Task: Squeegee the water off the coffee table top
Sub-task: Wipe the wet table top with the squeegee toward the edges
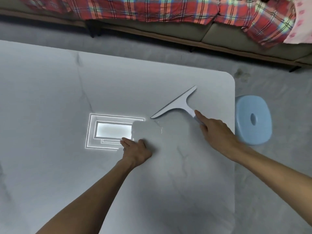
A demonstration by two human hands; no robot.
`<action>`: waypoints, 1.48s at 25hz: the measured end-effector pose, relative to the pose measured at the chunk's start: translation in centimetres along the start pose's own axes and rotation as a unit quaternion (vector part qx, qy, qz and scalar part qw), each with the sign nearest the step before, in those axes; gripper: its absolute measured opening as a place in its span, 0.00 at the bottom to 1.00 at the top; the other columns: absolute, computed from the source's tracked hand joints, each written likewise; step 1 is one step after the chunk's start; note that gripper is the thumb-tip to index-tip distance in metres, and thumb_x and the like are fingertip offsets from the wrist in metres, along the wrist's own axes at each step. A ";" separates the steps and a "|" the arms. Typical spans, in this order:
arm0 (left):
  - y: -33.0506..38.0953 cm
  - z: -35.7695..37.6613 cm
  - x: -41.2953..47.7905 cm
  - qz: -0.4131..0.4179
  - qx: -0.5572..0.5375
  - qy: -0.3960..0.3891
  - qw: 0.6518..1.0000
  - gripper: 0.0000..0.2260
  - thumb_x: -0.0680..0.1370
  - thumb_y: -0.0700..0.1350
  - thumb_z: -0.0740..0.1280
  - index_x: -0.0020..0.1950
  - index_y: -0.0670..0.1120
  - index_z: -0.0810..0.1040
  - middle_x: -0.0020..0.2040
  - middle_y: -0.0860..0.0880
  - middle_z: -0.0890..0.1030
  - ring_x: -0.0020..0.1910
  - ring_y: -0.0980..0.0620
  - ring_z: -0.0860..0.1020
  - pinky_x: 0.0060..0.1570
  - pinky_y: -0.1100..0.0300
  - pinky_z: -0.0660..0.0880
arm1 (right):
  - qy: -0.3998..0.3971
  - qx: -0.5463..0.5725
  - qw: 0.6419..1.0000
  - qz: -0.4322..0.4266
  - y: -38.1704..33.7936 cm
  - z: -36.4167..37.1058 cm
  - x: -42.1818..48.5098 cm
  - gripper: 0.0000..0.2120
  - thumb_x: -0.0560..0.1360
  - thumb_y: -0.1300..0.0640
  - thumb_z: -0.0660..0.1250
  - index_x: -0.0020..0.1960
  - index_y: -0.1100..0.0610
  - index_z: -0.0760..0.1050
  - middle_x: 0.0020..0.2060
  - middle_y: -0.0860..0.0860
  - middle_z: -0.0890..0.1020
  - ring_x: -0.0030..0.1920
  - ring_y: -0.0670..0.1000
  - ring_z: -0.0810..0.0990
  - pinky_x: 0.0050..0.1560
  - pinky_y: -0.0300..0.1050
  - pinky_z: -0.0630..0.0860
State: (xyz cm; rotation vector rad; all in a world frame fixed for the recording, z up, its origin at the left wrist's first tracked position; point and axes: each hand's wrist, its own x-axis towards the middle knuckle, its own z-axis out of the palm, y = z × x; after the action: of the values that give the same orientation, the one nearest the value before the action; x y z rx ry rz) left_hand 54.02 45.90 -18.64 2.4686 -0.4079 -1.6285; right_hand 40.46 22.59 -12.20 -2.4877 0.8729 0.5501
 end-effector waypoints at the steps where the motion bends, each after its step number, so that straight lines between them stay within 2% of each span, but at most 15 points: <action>1: 0.2 -0.1 -0.1 -0.002 0.005 0.001 1.000 0.18 0.75 0.41 0.61 0.64 0.38 0.68 0.71 0.22 0.39 0.73 0.26 0.37 0.73 0.40 0.54 | -0.014 -0.015 1.000 0.009 1.0 0.2 -1.7 0.26 0.81 0.56 0.55 0.76 0.41 0.53 0.39 0.51 0.77 0.39 0.53 0.75 0.39 0.44 0.68; 4: 0.1 0.2 -0.2 -0.003 0.029 0.013 0.999 0.20 0.74 0.41 0.61 0.65 0.37 0.67 0.72 0.21 0.43 0.73 0.25 0.41 0.73 0.41 0.55 | -0.038 -0.040 0.998 0.013 3.0 -0.4 -6.3 0.26 0.81 0.56 0.56 0.77 0.44 0.55 0.34 0.49 0.73 0.34 0.50 0.73 0.35 0.43 0.65; 6: -0.1 1.0 -0.3 0.008 0.042 0.053 0.998 0.18 0.73 0.39 0.59 0.63 0.37 0.68 0.69 0.22 0.57 0.71 0.26 0.53 0.71 0.42 0.60 | -0.026 -0.014 1.000 0.005 3.5 -1.7 -6.8 0.25 0.81 0.56 0.57 0.76 0.46 0.58 0.33 0.49 0.75 0.31 0.48 0.73 0.33 0.43 0.67; 8: 0.4 2.2 -0.6 0.037 0.033 0.091 0.995 0.15 0.73 0.38 0.60 0.59 0.37 0.70 0.62 0.29 0.67 0.64 0.32 0.63 0.66 0.46 0.66 | 0.040 0.006 0.999 0.002 3.5 -3.4 -4.0 0.22 0.81 0.54 0.57 0.75 0.49 0.62 0.36 0.55 0.79 0.32 0.54 0.77 0.34 0.44 0.68; 10: 1.1 3.7 -1.3 0.059 0.023 0.096 0.993 0.11 0.72 0.37 0.60 0.54 0.38 0.70 0.58 0.33 0.68 0.59 0.37 0.66 0.61 0.49 0.70 | 0.096 0.023 0.995 0.021 3.1 -5.4 1.0 0.16 0.82 0.54 0.55 0.68 0.54 0.68 0.43 0.62 0.81 0.41 0.64 0.79 0.39 0.46 0.68; 14: 2.3 6.0 -1.7 0.052 0.018 0.044 0.998 0.14 0.72 0.39 0.61 0.58 0.38 0.69 0.65 0.29 0.61 0.67 0.31 0.59 0.68 0.45 0.65 | 0.096 0.064 0.987 0.115 3.3 -7.0 8.8 0.07 0.81 0.57 0.51 0.54 0.56 0.67 0.45 0.61 0.74 0.46 0.60 0.73 0.43 0.50 0.68; 18: 2.8 5.7 -1.6 0.028 0.014 0.018 0.999 0.18 0.73 0.38 0.60 0.63 0.38 0.67 0.70 0.21 0.48 0.73 0.25 0.44 0.72 0.43 0.58 | 0.046 0.030 0.990 0.129 4.0 -3.7 5.8 0.19 0.81 0.57 0.50 0.71 0.54 0.60 0.57 0.66 0.76 0.55 0.66 0.76 0.50 0.53 0.72; 19: 3.1 5.6 -1.7 0.023 0.009 0.012 1.000 0.18 0.74 0.38 0.59 0.64 0.37 0.67 0.71 0.21 0.44 0.73 0.25 0.41 0.73 0.42 0.56 | 0.035 0.025 0.991 0.125 4.3 -2.8 3.5 0.21 0.82 0.56 0.49 0.74 0.52 0.56 0.57 0.67 0.76 0.55 0.66 0.77 0.50 0.53 0.72; 21: 3.9 5.3 -1.9 0.017 0.000 0.001 1.000 0.19 0.74 0.38 0.59 0.65 0.37 0.66 0.72 0.22 0.41 0.73 0.25 0.38 0.74 0.40 0.53 | 0.000 0.028 0.992 0.127 5.0 -1.3 -1.7 0.24 0.82 0.53 0.49 0.77 0.47 0.50 0.47 0.63 0.78 0.44 0.62 0.79 0.40 0.47 0.71; 24: 4.8 5.0 -1.8 -0.005 -0.001 -0.006 1.000 0.20 0.75 0.38 0.59 0.67 0.37 0.64 0.71 0.20 0.40 0.72 0.24 0.38 0.74 0.38 0.48 | -0.068 0.032 0.988 0.134 5.2 -1.4 -7.6 0.23 0.82 0.54 0.50 0.76 0.47 0.51 0.37 0.54 0.77 0.32 0.51 0.76 0.29 0.45 0.70; 26: 5.1 5.1 -1.7 -0.015 0.004 -0.007 1.000 0.21 0.75 0.38 0.58 0.68 0.37 0.64 0.70 0.19 0.41 0.72 0.23 0.38 0.74 0.38 0.47 | -0.028 0.029 0.991 0.125 6.1 -3.0 -6.9 0.21 0.82 0.51 0.50 0.75 0.48 0.56 0.41 0.58 0.80 0.37 0.57 0.79 0.37 0.50 0.77; 29: 5.3 4.9 -1.3 -0.021 0.019 -0.015 0.999 0.22 0.76 0.40 0.59 0.70 0.39 0.64 0.72 0.21 0.43 0.73 0.24 0.40 0.74 0.39 0.48 | 0.074 0.015 0.988 0.136 7.4 -6.3 -0.3 0.16 0.82 0.54 0.49 0.68 0.54 0.62 0.37 0.58 0.76 0.38 0.61 0.77 0.32 0.48 0.69; 33: 5.4 4.1 -0.1 -0.041 0.018 -0.025 0.999 0.22 0.75 0.43 0.62 0.70 0.43 0.68 0.72 0.26 0.55 0.73 0.28 0.52 0.74 0.40 0.55 | 0.088 0.055 0.968 0.227 8.4 -8.9 7.9 0.15 0.80 0.60 0.51 0.64 0.61 0.66 0.56 0.66 0.76 0.51 0.65 0.77 0.34 0.46 0.69; 35: 5.3 4.5 0.0 -0.033 0.028 -0.026 0.999 0.21 0.73 0.40 0.61 0.66 0.39 0.69 0.68 0.20 0.56 0.72 0.25 0.50 0.73 0.39 0.55 | 0.064 0.054 0.969 0.234 7.9 -8.3 8.1 0.17 0.80 0.62 0.52 0.67 0.62 0.65 0.58 0.67 0.75 0.53 0.65 0.77 0.29 0.44 0.69; 37: 5.1 4.9 -0.2 -0.026 0.038 -0.029 0.999 0.22 0.74 0.39 0.60 0.67 0.39 0.66 0.70 0.19 0.49 0.73 0.23 0.43 0.74 0.39 0.49 | 0.036 0.038 0.973 0.226 6.7 -6.7 6.0 0.22 0.80 0.62 0.51 0.73 0.60 0.58 0.61 0.67 0.73 0.55 0.66 0.76 0.40 0.49 0.75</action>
State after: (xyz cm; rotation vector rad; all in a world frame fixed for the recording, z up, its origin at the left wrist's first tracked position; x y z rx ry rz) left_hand 48.68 41.21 -18.99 2.5109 -0.4230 -1.7413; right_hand 41.88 11.51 -11.54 -2.2516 1.4771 0.5600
